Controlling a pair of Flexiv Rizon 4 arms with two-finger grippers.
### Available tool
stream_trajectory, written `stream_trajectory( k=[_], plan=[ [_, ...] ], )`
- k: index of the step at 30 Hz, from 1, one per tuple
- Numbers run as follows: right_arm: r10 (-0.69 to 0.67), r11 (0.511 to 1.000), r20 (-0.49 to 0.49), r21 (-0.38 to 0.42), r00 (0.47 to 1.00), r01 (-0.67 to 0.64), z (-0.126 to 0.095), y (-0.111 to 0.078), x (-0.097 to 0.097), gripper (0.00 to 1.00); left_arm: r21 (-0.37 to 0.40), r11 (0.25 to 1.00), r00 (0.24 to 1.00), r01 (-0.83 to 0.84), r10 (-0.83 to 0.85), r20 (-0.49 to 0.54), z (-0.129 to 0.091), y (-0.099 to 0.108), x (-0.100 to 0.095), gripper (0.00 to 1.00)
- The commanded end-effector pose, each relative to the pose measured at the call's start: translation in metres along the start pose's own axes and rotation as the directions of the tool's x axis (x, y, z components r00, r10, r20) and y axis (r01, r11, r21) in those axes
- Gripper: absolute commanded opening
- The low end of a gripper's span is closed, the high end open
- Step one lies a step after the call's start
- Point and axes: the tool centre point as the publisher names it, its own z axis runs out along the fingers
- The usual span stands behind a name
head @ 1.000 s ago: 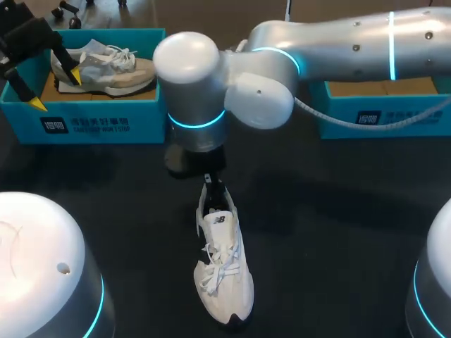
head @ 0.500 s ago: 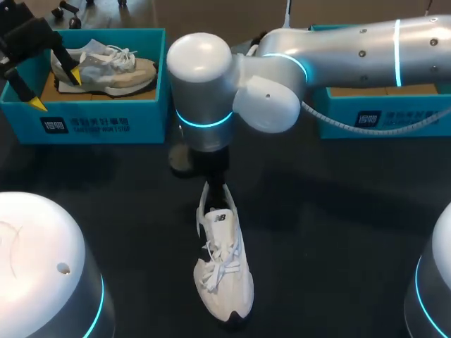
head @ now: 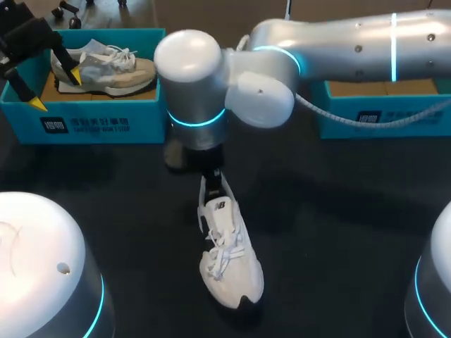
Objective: Take the shoe out of the shoebox, open the shoe tongue, remove and reinsert the insole, then place the shoe into the shoebox
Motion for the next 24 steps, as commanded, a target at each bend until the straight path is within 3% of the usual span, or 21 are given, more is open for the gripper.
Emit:
stream_trajectory(
  k=[1, 7, 13, 24],
  plan=[
    [0.003, 1.0, 0.031, 0.027, 1.0, -0.004, -0.043, -0.016, -0.002, 0.0, -0.002, 1.0, 1.0, -0.001, 0.001, -0.001, 0.0, 0.0, 0.0, 1.0],
    [-0.021, 0.995, 0.062, 0.097, 0.998, 0.015, -0.087, -0.043, -0.026, 0.0, -0.002, 1.0, 1.0, -0.001, 0.001, -0.001, 0.0, 0.0, 0.0, 1.0],
    [-0.039, 0.997, 0.072, 0.076, 0.997, 0.034, -0.129, -0.066, -0.048, 0.0, -0.002, 1.0, 1.0, -0.001, 0.001, -0.001, 0.0, 0.0, 0.0, 1.0],
    [-0.039, 0.997, 0.072, 0.076, 0.997, 0.034, -0.129, -0.066, -0.048, 0.0, -0.002, 1.0, 1.0, -0.001, 0.001, -0.001, 0.0, 0.0, 0.0, 1.0]
  ],
)
